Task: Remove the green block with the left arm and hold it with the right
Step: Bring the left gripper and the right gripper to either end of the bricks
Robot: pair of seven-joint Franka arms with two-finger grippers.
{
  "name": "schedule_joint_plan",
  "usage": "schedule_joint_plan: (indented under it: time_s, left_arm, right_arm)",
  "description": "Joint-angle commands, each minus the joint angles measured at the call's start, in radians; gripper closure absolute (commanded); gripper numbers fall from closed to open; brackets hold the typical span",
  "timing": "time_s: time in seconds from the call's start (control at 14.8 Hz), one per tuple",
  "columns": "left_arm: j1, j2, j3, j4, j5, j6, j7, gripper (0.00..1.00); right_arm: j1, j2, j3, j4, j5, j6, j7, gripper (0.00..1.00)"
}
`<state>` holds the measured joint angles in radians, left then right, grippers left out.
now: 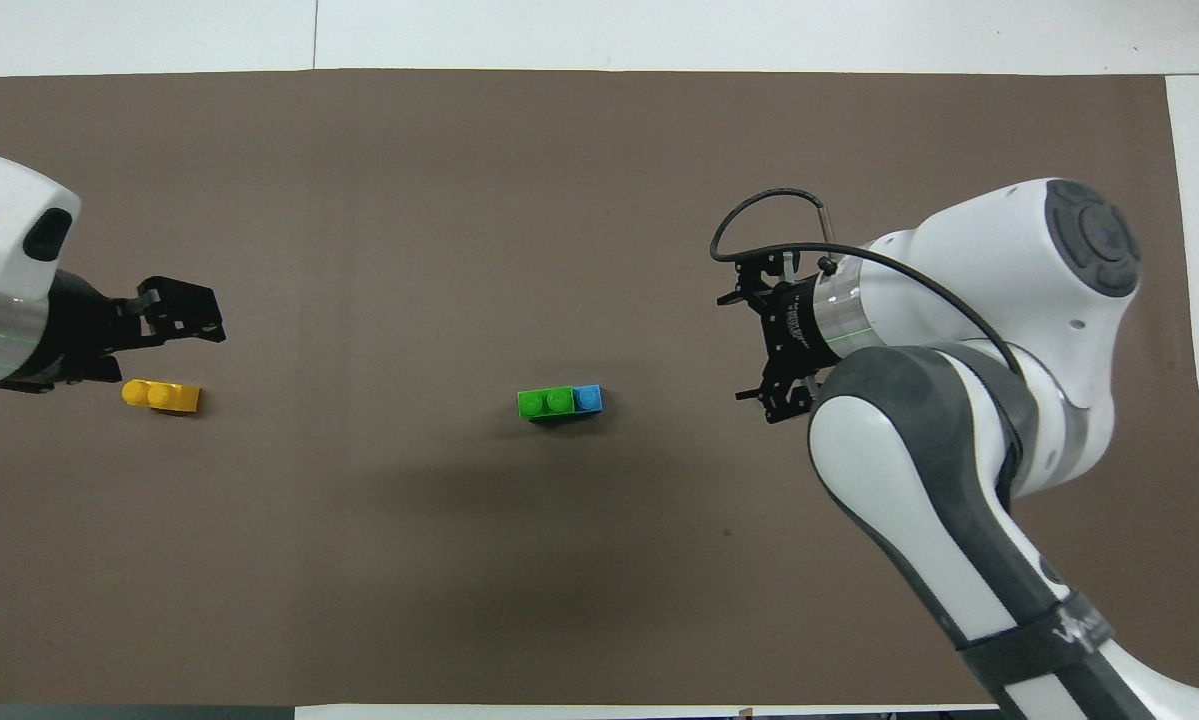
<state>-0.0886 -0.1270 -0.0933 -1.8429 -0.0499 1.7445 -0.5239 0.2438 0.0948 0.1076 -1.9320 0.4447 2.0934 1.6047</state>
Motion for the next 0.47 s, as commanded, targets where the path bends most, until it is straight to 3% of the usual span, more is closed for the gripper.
schedule_joint_plan:
  time_s: [0.0, 0.41]
  left_arm:
    - [-0.088, -0.046, 0.007, -0.102, 0.016, 0.096, -0.273, 0.0]
    - [-0.276, -0.046, 0.007, -0.249, 0.016, 0.251, -0.928, 0.0]
  right_arm:
    - [0.057, 0.017, -0.003, -0.053, 0.066, 0.101, 0.067, 0.03]
    - [0.13, 0.08, -0.003, -0.102, 0.112, 0.221, 0.064, 0.04]
